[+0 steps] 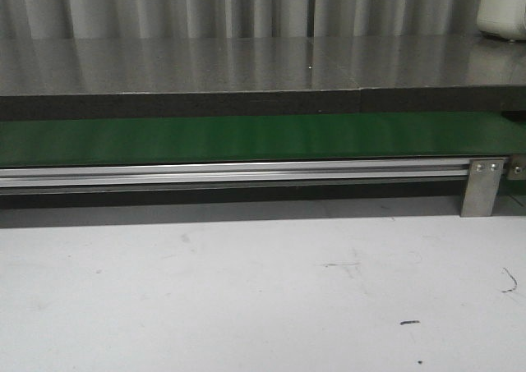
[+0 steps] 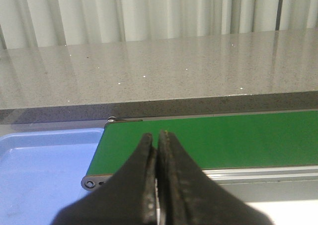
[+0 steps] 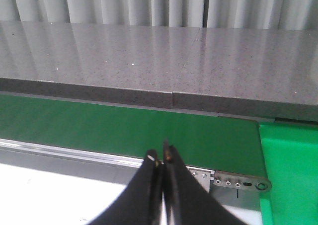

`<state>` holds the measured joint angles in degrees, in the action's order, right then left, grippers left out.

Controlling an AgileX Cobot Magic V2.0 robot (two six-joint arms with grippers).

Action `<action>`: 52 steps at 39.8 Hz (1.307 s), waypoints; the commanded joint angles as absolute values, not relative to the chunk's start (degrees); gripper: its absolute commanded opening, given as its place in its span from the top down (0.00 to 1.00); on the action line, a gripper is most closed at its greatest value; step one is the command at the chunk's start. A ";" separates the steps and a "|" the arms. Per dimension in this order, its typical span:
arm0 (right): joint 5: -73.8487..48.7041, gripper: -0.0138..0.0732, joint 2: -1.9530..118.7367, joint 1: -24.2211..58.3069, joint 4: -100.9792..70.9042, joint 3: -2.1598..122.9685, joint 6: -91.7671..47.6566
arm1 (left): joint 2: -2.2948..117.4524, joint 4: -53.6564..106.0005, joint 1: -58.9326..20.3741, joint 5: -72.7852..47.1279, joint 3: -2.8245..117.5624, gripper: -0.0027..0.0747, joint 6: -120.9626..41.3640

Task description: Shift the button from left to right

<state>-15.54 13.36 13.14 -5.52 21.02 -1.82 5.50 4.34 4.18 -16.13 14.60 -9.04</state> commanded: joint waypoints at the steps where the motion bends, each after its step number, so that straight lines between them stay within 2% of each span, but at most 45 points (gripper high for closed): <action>1: -10.68 0.83 13.74 13.14 -5.64 22.33 -2.16 | 6.13 4.92 3.84 -12.00 16.08 0.99 -8.52; 14: -10.68 0.83 13.74 13.14 -5.64 22.33 -2.16 | 5.15 4.81 3.84 -9.50 13.88 0.99 -8.24; 26: -10.68 0.83 13.74 13.14 -5.64 22.33 -2.16 | -1.55 3.77 -4.30 -8.54 2.88 0.99 -5.00; 36: -10.68 0.83 13.74 13.14 -5.64 22.33 -2.16 | -1.39 3.77 -4.24 -3.64 -2.28 0.99 -2.34; 52: -10.68 0.83 13.74 13.14 -5.64 22.33 -2.16 | -1.29 3.77 -4.24 -4.07 -2.14 0.99 -2.34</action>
